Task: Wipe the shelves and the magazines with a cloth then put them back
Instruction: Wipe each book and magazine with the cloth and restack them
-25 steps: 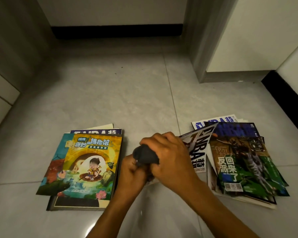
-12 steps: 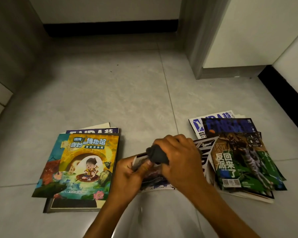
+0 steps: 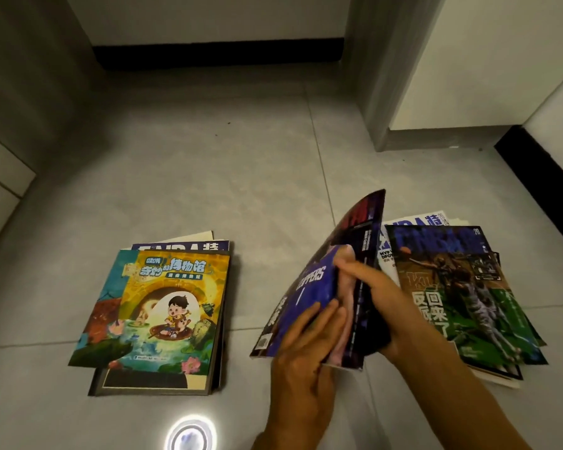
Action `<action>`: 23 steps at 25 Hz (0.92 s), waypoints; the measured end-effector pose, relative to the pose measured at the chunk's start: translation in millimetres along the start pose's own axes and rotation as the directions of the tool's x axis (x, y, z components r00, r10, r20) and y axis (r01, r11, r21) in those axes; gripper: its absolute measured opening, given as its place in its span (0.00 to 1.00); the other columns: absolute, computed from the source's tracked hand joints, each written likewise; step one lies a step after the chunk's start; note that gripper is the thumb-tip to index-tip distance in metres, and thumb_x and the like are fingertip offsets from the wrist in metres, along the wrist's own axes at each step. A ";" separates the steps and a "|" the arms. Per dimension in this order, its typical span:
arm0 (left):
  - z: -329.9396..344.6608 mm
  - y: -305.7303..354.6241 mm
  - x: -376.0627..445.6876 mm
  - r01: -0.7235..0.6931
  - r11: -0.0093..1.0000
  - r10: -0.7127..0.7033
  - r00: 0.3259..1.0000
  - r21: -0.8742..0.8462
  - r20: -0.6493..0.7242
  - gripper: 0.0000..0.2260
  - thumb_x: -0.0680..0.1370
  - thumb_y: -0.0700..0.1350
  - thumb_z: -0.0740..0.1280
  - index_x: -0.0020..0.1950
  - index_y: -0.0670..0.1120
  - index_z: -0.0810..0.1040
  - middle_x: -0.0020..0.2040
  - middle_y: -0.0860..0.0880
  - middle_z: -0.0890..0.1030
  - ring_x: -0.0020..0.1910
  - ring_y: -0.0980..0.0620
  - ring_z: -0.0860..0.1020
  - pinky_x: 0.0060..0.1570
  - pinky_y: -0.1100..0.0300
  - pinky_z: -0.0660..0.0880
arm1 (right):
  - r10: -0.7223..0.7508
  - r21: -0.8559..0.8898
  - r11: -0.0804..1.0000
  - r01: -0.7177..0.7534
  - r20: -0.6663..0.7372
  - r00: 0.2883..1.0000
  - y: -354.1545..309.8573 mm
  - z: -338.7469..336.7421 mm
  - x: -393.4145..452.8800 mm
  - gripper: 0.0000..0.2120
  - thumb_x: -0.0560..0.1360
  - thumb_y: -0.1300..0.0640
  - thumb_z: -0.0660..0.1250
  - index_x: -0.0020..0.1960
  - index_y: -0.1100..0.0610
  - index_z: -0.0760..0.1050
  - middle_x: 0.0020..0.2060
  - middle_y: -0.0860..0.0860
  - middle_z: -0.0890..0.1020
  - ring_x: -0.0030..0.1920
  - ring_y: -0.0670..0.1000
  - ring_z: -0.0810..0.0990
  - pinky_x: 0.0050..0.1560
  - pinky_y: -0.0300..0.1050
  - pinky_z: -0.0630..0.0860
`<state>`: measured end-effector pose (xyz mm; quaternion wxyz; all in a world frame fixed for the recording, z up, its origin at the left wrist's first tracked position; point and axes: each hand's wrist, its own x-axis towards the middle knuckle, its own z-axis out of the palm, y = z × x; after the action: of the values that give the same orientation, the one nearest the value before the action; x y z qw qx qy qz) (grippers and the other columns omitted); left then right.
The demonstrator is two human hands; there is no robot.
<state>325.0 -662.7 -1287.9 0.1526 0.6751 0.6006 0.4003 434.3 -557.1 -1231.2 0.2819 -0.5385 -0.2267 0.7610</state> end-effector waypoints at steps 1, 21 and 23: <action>3.7 -8.1 -7.0 -0.093 0.991 0.082 0.990 0.098 0.113 0.23 0.82 0.59 0.50 0.77 0.59 0.53 0.71 0.60 0.67 0.75 0.60 0.57 0.65 0.58 0.69 | -0.023 -0.065 0.998 0.019 -0.051 0.998 6.4 -3.9 0.6 0.15 0.70 0.59 0.71 0.57 0.59 0.78 0.45 0.60 0.85 0.44 0.60 0.85 0.45 0.53 0.81; 10.5 -77.1 -5.8 0.890 0.414 -0.862 0.451 -0.190 0.234 0.10 0.77 0.46 0.68 0.57 0.49 0.72 0.54 0.48 0.81 0.46 0.52 0.81 0.47 0.55 0.78 | -0.665 -0.945 0.268 0.188 -0.041 0.745 47.7 -49.5 53.4 0.20 0.74 0.46 0.69 0.61 0.47 0.67 0.54 0.46 0.74 0.55 0.49 0.74 0.50 0.41 0.73; 9.6 -85.3 -11.4 0.855 0.516 -0.833 0.514 -0.045 0.205 0.12 0.75 0.47 0.70 0.57 0.49 0.74 0.51 0.52 0.81 0.48 0.52 0.81 0.46 0.58 0.78 | -0.513 -0.994 0.109 0.013 -0.044 0.857 88.4 -48.4 69.4 0.31 0.73 0.35 0.63 0.71 0.48 0.61 0.69 0.52 0.68 0.67 0.55 0.68 0.66 0.54 0.68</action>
<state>273.8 -650.9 -1356.6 0.4218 0.3139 0.8093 0.2620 445.8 -573.6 -1351.9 0.0402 -0.6744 -0.6953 0.2452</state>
